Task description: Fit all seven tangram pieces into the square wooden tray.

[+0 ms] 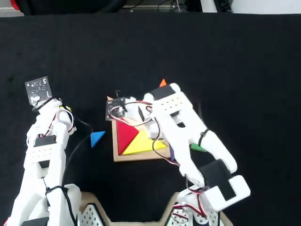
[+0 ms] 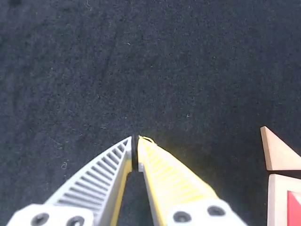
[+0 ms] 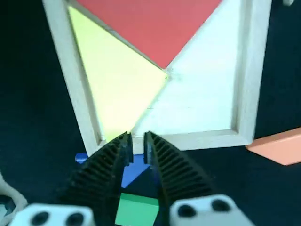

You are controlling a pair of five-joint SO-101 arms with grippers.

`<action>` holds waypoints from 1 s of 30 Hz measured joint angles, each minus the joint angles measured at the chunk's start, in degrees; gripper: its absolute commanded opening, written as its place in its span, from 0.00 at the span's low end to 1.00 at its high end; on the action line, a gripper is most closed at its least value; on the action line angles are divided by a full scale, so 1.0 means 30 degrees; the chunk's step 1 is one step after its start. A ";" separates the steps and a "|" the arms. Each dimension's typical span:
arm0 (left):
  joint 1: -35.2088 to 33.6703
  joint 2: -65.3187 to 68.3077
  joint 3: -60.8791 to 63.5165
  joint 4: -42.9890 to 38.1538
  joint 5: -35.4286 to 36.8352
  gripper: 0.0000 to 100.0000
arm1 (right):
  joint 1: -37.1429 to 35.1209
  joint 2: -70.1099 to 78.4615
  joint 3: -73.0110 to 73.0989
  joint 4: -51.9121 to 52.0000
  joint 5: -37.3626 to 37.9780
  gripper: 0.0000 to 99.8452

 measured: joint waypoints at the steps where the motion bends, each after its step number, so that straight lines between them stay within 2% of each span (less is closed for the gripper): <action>1: 0.0000 0.0000 0.0000 0.0000 0.0000 0.04 | 0.0029 0.0176 0.0469 -0.0469 -0.0029 0.02; 5: 0.0000 0.0000 0.0000 0.0000 0.0000 0.04 | -0.0117 0.0762 0.1905 -0.1729 -0.0147 0.01; 8: 0.0000 0.0000 0.0000 0.0000 0.0000 0.04 | -0.1114 0.0879 0.2344 -0.1905 -0.0322 0.01; 12: 0.0000 0.0000 0.0000 0.0000 0.0000 0.04 | -0.2081 0.0879 0.2286 -0.1963 -0.1465 0.01; 18: 0.0000 0.0000 0.0000 0.0000 0.0000 0.04 | -0.2110 0.0938 0.1407 -0.2051 -0.2755 0.01; 22: 0.0000 0.0000 0.0000 0.0000 0.0000 0.04 | -0.1582 0.1055 -0.0469 -0.2315 -0.4484 0.01; 27: 0.0000 0.0000 0.0000 0.0000 0.0000 0.04 | -0.1612 0.1817 -0.1055 -0.5275 -0.7443 0.01; 30: 0.0000 0.0000 0.0000 0.0000 0.0000 0.04 | -0.1612 0.3077 -0.1055 -0.6242 -0.7883 0.01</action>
